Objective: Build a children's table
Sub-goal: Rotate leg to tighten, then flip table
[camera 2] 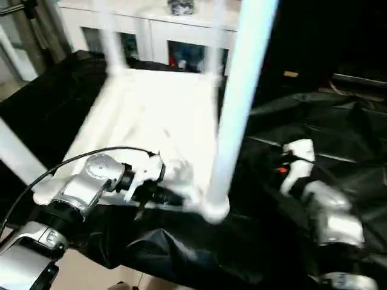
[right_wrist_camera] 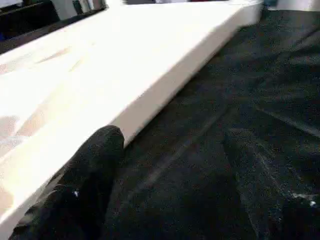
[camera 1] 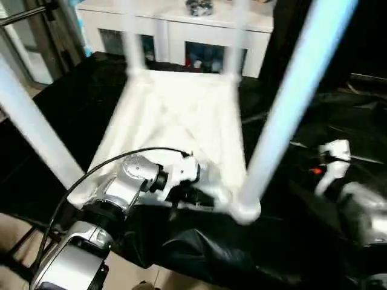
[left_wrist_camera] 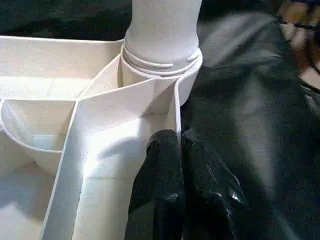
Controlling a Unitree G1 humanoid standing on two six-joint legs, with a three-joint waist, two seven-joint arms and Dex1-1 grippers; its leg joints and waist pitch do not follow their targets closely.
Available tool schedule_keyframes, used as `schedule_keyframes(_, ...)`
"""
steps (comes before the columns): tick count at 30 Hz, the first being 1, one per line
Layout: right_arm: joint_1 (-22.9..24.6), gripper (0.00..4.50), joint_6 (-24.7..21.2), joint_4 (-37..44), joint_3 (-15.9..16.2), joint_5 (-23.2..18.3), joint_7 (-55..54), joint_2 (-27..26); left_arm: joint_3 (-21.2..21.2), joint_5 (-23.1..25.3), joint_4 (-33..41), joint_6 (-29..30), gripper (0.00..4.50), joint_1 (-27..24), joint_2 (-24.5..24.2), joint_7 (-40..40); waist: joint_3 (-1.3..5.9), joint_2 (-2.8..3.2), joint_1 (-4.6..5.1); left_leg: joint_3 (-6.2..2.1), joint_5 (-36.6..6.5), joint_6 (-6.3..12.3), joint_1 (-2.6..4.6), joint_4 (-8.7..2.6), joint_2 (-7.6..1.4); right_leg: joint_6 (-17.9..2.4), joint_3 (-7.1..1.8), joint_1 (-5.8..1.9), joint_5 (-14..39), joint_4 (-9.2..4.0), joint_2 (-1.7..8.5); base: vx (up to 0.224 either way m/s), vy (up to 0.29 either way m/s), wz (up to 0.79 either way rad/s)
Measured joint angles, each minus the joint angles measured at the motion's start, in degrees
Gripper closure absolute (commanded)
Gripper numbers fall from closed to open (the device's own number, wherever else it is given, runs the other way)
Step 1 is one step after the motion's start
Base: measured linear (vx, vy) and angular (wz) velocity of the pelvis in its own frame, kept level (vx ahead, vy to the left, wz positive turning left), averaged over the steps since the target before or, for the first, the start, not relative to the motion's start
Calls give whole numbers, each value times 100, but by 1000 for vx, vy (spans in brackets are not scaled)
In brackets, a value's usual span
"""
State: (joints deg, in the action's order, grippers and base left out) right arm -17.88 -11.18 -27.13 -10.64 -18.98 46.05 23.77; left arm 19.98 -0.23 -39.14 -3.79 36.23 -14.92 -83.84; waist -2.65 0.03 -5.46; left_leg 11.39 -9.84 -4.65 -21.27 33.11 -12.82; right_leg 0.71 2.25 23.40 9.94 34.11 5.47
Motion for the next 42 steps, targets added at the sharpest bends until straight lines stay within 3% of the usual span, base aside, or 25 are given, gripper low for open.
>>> schedule_keyframes(12, 57, 95, 304, 50, -31, 71, -715, -493, -12, -24, -120, -804, 450, -56, -184, -312, -7, -7, 37, 1, 0, -1, 3, 0, -3, 1, -1, 2, -1, 5, -3, 0, 0, 0)
schedule_keyframes(16, 283, 57, 310, 316, -264, 60, -1292, -765, -537, -589, 370, -714, 392, -503, -84, -93, -25, -37, 38, 3, 0, -2, 0, 0, -5, 4, -2, 6, 2, 6, -3, 0, 0, 0)
schedule_keyframes(20, 645, 38, 313, 1208, -334, 201, -2185, -1098, -1391, -1019, 1295, -417, 380, -959, 56, 1241, -22, -24, 96, 5, 0, -3, -10, -4, -5, 4, -7, 24, 2, 7, -7, 0, 0, 0)
schedule_keyframes(21, 729, 14, 326, 1380, -330, 298, -2314, -1112, -1584, -1024, 1446, -387, 350, -1023, 84, 1610, -22, -24, 109, 6, 0, -3, -8, -4, -4, 5, -7, 23, 2, 6, -7, 0, 0, 0)
schedule_keyframes(25, 1016, 6, 393, 1969, -271, 585, -2618, -1143, -2207, -939, 1843, -338, 345, -1324, 342, 2994, -26, -42, 215, 3, 0, -4, -10, -3, -4, 16, -8, 20, 7, 4, -8, 0, 0, 0)
schedule_keyframes(27, 1181, 0, 391, 2377, -233, 637, -2744, -1249, -2575, -753, 2278, -281, 313, -1680, 683, 4016, -25, -85, 269, 2, -1, -4, -10, -5, -5, 36, -10, 21, 18, 3, -9, 0, 0, 0)
schedule_keyframes(29, 1261, 0, 379, 2605, -150, 667, -2859, -1312, -2748, -632, 2507, -169, 302, -1948, 821, 4688, -12, -155, 341, 0, -1, -5, -18, -9, -4, 63, -5, 31, 33, 2, -19, 0, 0, 0)
schedule_keyframes(32, 1491, 0, 211, 2707, 122, 1125, -3234, -1307, -2919, -682, 3298, 282, 283, -2685, 1123, 5259, 22, -238, 367, -4, -13, -22, -18, -17, -6, 78, -4, 31, 42, -2, -23, 0, 0, 0)
schedule_keyframes(36, 1789, 0, -68, 2640, 383, 1315, -3443, -1528, -3034, -332, 3628, 707, 271, -3352, 1331, 6101, 20, -255, 354, -12, -23, -35, -44, -13, -6, 93, -4, 50, 51, -5, -24, 0, 0, 0)
schedule_keyframes(42, 1859, 0, -7, 2699, 605, 1274, -3459, -1768, -3055, -61, 3874, 504, 271, -3474, 1030, 6288, 17, -246, 342, -18, -23, -36, -50, -12, -6, 100, -6, 54, 42, -5, -24, 0, 0, 0)
